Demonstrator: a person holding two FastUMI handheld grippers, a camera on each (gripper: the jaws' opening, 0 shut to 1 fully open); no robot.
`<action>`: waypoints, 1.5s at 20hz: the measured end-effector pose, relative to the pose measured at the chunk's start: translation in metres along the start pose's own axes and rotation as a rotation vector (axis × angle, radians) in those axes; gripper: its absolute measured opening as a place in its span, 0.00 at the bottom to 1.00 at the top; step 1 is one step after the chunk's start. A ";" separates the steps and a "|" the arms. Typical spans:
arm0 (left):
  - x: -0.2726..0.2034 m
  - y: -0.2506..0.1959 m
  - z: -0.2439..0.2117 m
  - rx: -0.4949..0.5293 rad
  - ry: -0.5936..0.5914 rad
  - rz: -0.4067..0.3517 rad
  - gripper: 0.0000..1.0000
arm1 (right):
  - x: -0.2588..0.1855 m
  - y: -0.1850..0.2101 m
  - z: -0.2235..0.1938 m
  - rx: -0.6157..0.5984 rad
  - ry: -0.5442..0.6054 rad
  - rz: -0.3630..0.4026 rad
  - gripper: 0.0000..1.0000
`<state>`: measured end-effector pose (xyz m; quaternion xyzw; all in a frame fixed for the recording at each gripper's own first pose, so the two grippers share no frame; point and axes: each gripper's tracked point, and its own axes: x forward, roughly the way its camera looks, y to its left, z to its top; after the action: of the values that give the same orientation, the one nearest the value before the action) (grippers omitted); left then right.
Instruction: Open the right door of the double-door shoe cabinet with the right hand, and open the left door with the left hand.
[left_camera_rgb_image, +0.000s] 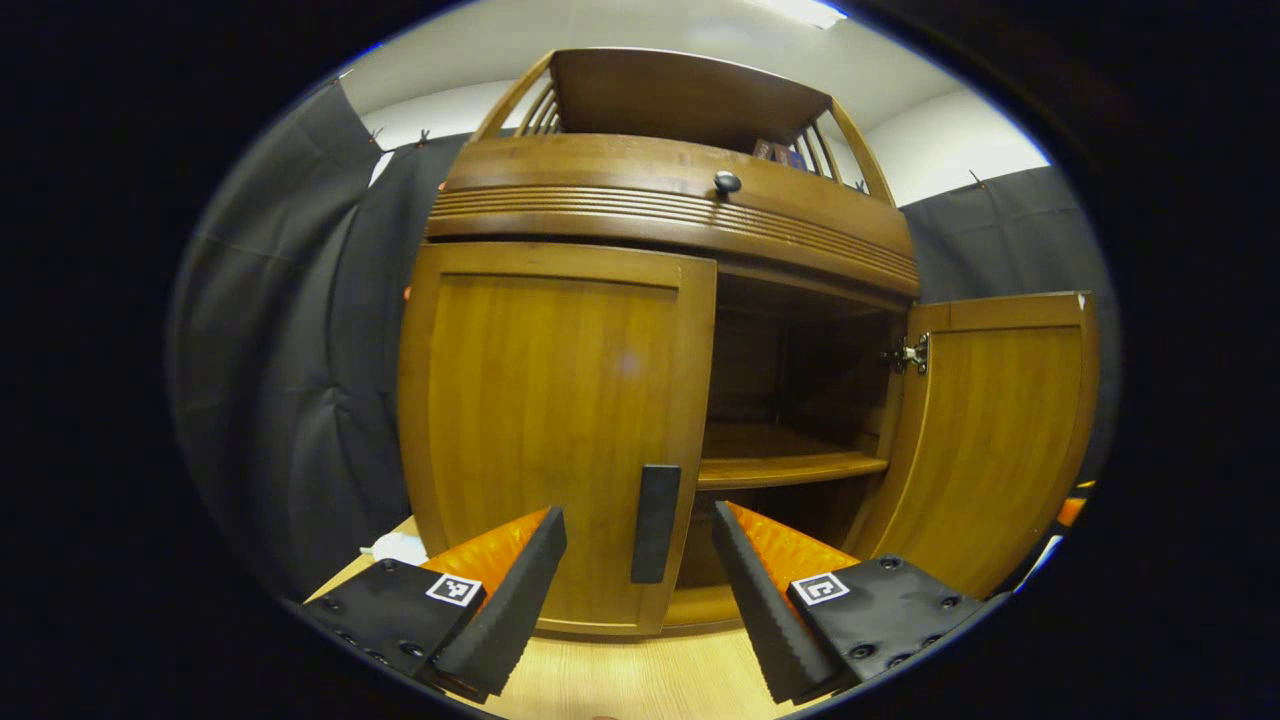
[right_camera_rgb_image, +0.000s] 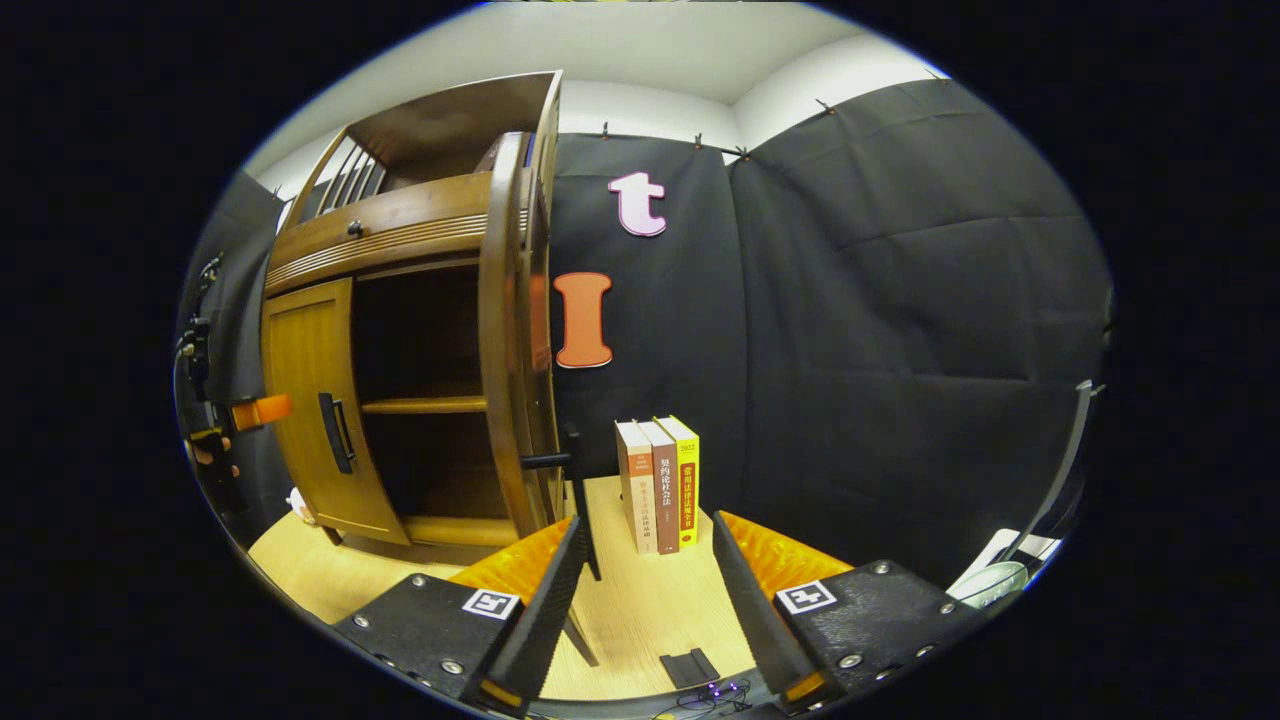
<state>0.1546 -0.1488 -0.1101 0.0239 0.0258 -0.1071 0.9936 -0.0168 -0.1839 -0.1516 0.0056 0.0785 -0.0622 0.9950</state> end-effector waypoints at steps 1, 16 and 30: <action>0.011 0.000 -0.007 0.012 0.009 0.003 0.94 | 0.000 -0.001 0.002 0.012 -0.005 -0.005 0.87; 0.086 -0.010 -0.052 0.050 0.047 -0.007 0.48 | -0.022 -0.008 0.032 0.076 -0.053 -0.056 0.92; -0.037 0.020 -0.045 -0.008 0.015 -0.074 0.34 | -0.020 0.056 0.041 0.030 -0.078 -0.007 0.99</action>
<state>0.1208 -0.1190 -0.1521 0.0199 0.0344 -0.1437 0.9888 -0.0234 -0.1263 -0.1076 0.0177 0.0388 -0.0667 0.9969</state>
